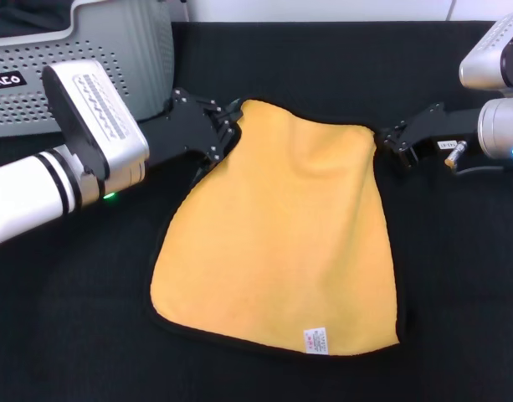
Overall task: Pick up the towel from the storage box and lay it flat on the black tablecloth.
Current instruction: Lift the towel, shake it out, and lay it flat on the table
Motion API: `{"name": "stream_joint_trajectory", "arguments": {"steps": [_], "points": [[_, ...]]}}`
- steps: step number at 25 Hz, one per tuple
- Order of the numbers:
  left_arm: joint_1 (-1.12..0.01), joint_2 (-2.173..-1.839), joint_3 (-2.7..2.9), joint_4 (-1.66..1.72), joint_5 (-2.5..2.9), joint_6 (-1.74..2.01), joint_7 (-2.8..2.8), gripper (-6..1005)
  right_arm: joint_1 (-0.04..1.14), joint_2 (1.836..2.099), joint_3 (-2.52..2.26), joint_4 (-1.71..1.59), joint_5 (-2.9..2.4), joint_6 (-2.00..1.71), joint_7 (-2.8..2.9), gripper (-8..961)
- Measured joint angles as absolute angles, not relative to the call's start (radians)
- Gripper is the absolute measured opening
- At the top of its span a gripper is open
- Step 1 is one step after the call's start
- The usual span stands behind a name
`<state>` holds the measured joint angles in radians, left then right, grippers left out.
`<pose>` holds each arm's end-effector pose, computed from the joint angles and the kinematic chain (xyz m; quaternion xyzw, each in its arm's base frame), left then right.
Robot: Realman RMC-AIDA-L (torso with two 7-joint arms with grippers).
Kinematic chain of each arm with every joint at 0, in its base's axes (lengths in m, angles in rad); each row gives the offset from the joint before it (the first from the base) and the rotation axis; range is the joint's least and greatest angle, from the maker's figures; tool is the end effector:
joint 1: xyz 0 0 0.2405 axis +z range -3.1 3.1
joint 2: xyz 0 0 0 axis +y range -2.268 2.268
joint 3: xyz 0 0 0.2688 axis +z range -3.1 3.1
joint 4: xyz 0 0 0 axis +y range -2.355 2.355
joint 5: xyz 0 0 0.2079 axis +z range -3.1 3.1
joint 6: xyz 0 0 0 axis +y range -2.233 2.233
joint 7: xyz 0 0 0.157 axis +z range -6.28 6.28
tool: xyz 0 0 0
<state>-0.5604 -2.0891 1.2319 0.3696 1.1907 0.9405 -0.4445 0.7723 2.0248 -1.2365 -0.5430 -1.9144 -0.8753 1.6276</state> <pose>-0.2688 0.3846 -0.0755 -0.9193 0.0197 -0.1461 0.3649 0.2276 0.4381 -0.0620 -0.9495 0.1968 0.0505 0.2391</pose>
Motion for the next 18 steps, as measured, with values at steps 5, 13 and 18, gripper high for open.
{"name": "stream_joint_trajectory", "arguments": {"steps": [5, 13, 18], "points": [[-0.565, -2.061, 1.234, 0.389, 1.199, 0.950, -0.697, 12, 0.772, 2.025, -1.236, -0.543, -1.914, -0.874, 1.628, 77], [-0.600, -2.003, 1.240, 0.398, 1.304, 0.956, -1.034, 12, 0.773, 2.025, -1.236, -0.543, -1.910, -0.874, 1.628, 79], [-0.646, -2.001, 1.240, 0.399, 1.469, 0.957, -1.121, 12, 0.773, 2.025, -1.236, -0.543, -1.910, -0.874, 1.627, 80]]}}
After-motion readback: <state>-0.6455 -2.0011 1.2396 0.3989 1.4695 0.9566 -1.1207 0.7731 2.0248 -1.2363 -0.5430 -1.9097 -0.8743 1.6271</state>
